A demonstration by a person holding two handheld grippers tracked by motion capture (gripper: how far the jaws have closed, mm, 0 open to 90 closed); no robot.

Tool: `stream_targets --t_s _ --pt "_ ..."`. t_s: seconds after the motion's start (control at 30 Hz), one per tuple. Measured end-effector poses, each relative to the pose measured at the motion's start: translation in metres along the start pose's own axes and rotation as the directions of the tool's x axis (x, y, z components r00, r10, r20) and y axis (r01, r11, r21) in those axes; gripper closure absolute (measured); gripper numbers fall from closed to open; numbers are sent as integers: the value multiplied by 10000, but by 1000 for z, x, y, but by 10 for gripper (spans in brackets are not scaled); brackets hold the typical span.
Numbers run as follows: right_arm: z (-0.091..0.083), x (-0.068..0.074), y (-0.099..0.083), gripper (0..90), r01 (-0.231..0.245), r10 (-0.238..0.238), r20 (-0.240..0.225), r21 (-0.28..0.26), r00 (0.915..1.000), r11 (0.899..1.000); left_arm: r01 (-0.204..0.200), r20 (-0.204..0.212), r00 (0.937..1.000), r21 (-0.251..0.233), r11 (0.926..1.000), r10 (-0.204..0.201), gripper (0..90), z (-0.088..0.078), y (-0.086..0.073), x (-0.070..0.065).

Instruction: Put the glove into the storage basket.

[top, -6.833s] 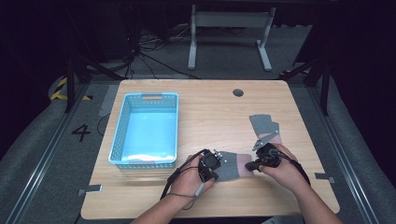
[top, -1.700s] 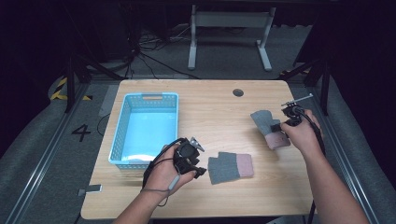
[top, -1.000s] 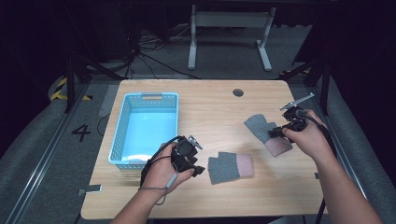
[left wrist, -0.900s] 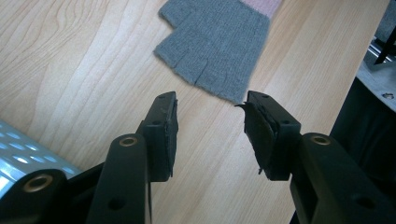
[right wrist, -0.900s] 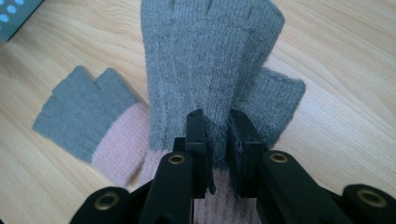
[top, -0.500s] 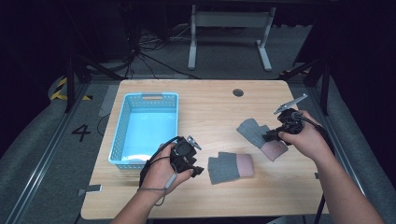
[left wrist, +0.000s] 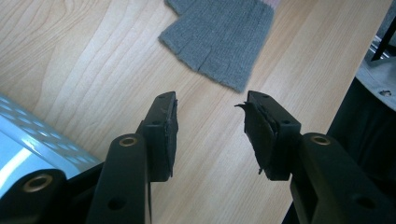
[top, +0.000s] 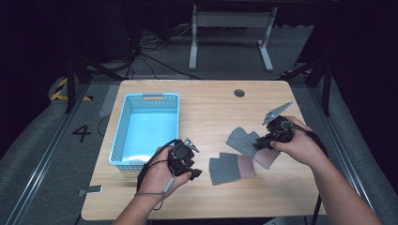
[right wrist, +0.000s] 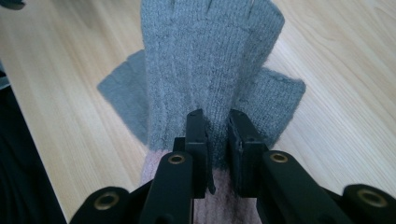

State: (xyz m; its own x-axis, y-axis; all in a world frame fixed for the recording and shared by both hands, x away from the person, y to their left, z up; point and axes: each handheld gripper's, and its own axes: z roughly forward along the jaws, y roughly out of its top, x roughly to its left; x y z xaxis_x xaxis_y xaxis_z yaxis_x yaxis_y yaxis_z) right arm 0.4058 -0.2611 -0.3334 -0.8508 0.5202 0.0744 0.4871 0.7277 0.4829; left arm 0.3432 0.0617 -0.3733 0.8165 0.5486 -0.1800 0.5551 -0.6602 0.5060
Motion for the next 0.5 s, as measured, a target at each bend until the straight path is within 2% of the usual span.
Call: stream_targets --t_s 0.07,0.23,0.5 --pt "6 3 1 800 250 -251 -277 -12 9993 9997 -36 5 10000 12 10000 36 552 0 0 0" --pt "20 7 2 799 863 -866 -592 -72 9945 9962 -20 93 10000 34 10000 20 558 1 -1 0" --pt "40 15 3 797 1250 -1240 -801 77 9890 9921 -110 263 9996 101 9999 108 582 5 0 -1"
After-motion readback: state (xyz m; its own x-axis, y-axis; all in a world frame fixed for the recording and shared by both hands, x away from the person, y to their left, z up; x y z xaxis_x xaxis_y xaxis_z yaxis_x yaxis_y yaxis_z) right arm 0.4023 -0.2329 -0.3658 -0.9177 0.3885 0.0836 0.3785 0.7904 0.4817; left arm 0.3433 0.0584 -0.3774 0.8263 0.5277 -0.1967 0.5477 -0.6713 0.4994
